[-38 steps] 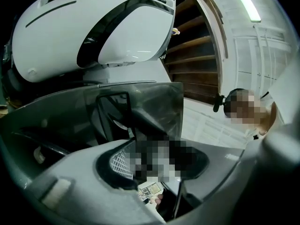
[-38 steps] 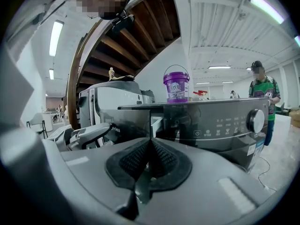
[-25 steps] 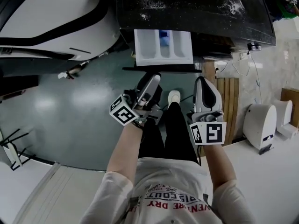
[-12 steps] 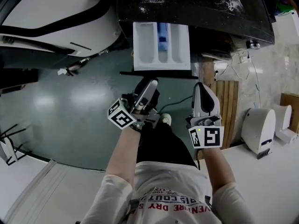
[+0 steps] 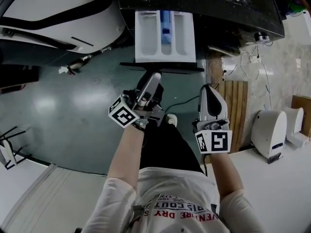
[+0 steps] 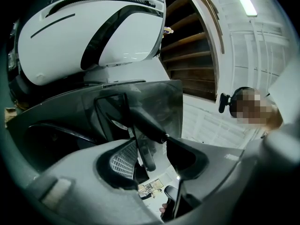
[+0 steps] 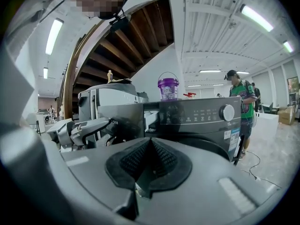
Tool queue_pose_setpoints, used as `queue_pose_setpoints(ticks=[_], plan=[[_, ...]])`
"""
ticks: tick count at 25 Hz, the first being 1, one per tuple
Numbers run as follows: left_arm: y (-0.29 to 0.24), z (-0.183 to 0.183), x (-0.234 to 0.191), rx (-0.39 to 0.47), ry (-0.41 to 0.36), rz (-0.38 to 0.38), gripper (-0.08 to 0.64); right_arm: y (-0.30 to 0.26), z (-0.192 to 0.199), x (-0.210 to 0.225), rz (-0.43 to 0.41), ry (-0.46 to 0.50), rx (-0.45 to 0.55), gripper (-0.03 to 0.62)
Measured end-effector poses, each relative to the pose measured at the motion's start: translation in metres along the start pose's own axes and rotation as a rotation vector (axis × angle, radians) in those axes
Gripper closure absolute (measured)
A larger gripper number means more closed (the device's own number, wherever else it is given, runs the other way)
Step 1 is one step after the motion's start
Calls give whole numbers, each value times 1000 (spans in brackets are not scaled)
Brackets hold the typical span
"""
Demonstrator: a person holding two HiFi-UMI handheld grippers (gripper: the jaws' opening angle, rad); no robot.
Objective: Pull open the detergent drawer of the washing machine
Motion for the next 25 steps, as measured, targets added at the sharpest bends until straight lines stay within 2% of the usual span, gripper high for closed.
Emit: queue_pose_setpoints(ticks=[8, 19, 23, 25], plan=[[-1, 0, 2, 0, -8, -28, 335, 4, -7, -9, -6, 14, 17, 592], [29, 4, 3, -13, 16, -136, 265, 4, -10, -22, -19, 2, 14, 592], [38, 5, 28, -63, -22, -126, 265, 7, -23, -27, -35, 5, 13, 592], [38, 6, 44, -110, -75, -128, 276, 9, -32, -28, -39, 13, 12, 594]])
Point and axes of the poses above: the fingertips, and each gripper's own axes: y backward along the fingers, x to its right, z out of its underside, the point moved 5 cm from there along y, backward along the fingers, and after that the axes turned 5 degrees about x, right-handed, at the moved point
